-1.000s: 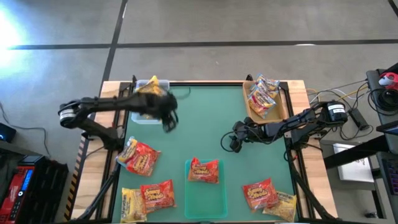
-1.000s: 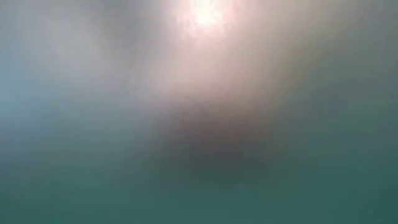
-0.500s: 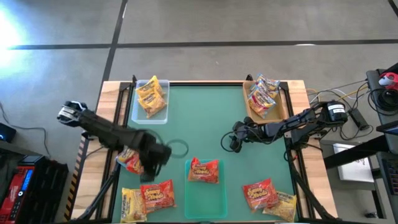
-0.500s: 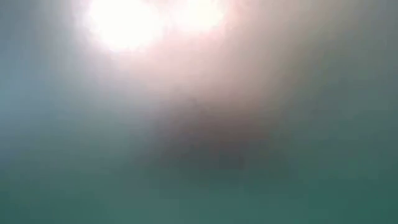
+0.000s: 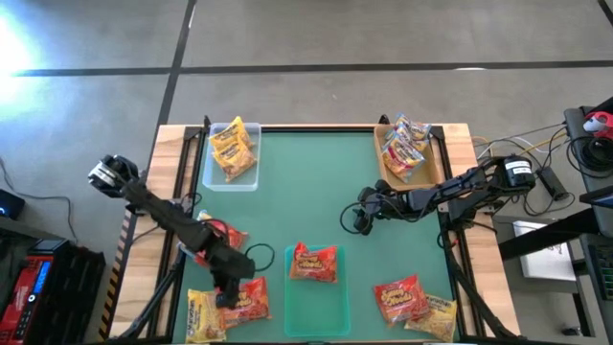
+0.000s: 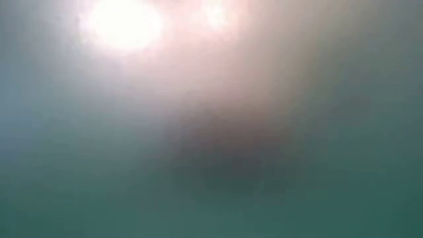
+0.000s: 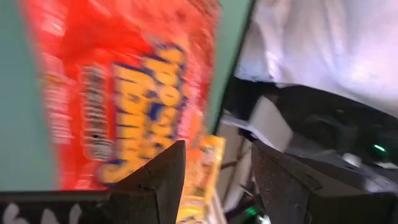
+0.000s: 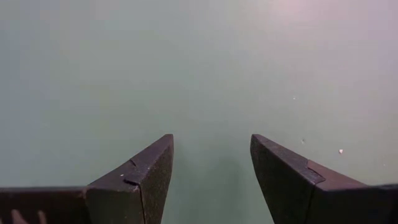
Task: Sort Maruchan noodles
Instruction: Put the red noodle pack into the green bin
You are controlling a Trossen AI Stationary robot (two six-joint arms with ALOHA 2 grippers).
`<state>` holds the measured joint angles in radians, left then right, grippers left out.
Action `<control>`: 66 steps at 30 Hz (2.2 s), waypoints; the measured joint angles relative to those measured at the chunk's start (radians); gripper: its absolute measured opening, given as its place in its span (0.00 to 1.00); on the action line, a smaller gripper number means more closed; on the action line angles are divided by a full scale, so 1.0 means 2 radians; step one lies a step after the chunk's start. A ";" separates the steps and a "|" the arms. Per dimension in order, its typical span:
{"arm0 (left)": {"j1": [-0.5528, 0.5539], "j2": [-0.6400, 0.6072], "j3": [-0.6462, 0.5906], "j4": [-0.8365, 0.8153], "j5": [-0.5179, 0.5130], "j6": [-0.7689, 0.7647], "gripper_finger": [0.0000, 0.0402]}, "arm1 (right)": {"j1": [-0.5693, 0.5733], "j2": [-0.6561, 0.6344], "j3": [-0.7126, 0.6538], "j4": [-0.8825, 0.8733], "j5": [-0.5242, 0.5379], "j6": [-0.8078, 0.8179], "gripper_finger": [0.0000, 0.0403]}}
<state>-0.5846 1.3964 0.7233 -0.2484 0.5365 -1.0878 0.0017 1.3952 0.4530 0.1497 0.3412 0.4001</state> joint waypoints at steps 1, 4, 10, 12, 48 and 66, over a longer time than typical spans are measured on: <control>-0.004 0.000 -0.006 0.021 0.002 -0.008 0.41 | 0.000 0.000 0.000 0.000 0.000 0.000 0.51; -0.012 0.001 -0.025 0.072 0.001 -0.027 0.41 | 0.000 0.000 0.000 0.000 0.000 0.000 0.51; -0.015 0.008 -0.058 0.115 -0.011 -0.032 0.41 | 0.000 0.000 0.000 -0.001 0.000 0.001 0.51; -0.015 0.009 -0.066 0.119 -0.011 -0.035 0.41 | 0.000 0.000 0.000 -0.001 0.000 0.003 0.51; 0.161 0.008 -0.086 0.064 -0.293 0.284 0.41 | 0.000 0.000 0.000 -0.002 0.000 0.006 0.51; 0.270 0.012 -0.090 0.106 -0.439 0.455 0.41 | 0.000 0.000 0.000 -0.001 0.000 0.006 0.51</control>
<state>-0.0453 1.4208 0.5426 -0.0359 -0.3414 -0.1787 0.0017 1.3949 0.4530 0.1474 0.3412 0.4122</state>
